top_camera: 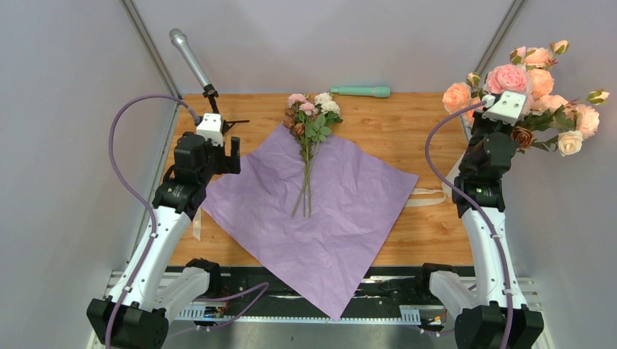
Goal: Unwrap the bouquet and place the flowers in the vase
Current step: Insert the fake flower into the vase, then pick up the fake flower from the wrapping paper.
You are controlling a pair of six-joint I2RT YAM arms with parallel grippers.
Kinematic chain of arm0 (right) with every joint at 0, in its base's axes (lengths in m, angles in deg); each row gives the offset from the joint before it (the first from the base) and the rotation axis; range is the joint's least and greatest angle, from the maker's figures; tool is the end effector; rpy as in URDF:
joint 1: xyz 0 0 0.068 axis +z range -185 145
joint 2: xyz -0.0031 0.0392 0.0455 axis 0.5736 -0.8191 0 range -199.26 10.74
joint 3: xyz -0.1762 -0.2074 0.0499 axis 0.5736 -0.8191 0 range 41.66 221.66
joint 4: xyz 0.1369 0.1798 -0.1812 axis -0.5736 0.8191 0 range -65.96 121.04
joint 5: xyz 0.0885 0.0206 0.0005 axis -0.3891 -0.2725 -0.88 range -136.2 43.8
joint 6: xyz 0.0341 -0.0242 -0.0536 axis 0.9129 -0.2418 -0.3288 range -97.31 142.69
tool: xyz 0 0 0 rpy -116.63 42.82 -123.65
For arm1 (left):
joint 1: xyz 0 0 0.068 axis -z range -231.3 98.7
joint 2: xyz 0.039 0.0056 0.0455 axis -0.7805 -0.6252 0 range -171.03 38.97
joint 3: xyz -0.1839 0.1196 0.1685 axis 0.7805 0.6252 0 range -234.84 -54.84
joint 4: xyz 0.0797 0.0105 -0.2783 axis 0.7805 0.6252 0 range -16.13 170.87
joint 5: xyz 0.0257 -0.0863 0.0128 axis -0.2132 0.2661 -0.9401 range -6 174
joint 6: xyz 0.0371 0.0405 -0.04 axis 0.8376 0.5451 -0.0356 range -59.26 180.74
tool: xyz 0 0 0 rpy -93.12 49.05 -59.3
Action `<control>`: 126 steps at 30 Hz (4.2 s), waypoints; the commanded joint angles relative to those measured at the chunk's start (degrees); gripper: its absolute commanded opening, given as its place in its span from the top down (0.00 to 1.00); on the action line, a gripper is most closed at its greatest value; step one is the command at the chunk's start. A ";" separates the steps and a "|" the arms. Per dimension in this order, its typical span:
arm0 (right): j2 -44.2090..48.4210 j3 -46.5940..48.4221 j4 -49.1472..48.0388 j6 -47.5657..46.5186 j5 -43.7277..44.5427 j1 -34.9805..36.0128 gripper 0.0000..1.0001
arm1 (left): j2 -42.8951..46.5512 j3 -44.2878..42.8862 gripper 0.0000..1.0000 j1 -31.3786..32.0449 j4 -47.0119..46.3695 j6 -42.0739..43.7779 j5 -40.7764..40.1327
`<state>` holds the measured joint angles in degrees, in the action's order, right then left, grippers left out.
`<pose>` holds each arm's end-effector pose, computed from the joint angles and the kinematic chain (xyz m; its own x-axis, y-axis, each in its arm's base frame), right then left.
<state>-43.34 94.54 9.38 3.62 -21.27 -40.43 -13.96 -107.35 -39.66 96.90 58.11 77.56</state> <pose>0.2556 -0.0474 0.4135 0.0577 -0.3031 -0.9512 0.5424 0.8094 -0.2250 0.2476 -0.0447 0.3343 -0.3938 0.0345 -0.9185 0.0816 0.9967 0.0025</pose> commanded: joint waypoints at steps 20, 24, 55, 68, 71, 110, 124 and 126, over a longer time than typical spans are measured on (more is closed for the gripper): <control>1.99 -3.03 1.71 4.21 0.92 -0.63 0.69 | 0.28 0.13 0.00 0.48 -1.14 0.37 0.50; 2.46 -2.88 2.24 4.38 0.63 -0.63 0.60 | 0.28 0.13 0.00 0.54 -1.14 0.35 0.66; 15.73 11.02 26.88 12.24 -17.41 -0.63 0.04 | -0.23 0.12 0.00 1.27 -1.05 0.00 1.47; 4.09 31.41 39.26 18.71 -50.57 0.43 0.06 | -0.85 -0.01 0.03 1.75 -1.29 -2.56 5.00; 0.83 34.50 41.19 18.63 -51.46 4.18 0.07 | -1.58 -0.40 0.04 3.17 -1.23 -3.96 5.09; -16.50 4.88 32.49 36.09 -35.21 34.13 0.27 | -34.66 7.51 0.42 31.67 -16.75 -20.64 3.99; -15.09 -0.21 32.41 35.95 -34.93 33.74 0.27 | -38.42 3.81 0.61 33.09 -12.35 -21.21 -2.86; -15.08 -0.32 32.41 35.94 -34.75 33.65 0.27 | -38.54 3.82 0.63 33.14 -12.28 -21.33 -2.78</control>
<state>-60.26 94.49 44.22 38.94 -56.18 -6.45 -52.06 -101.51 -6.92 83.72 36.99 77.08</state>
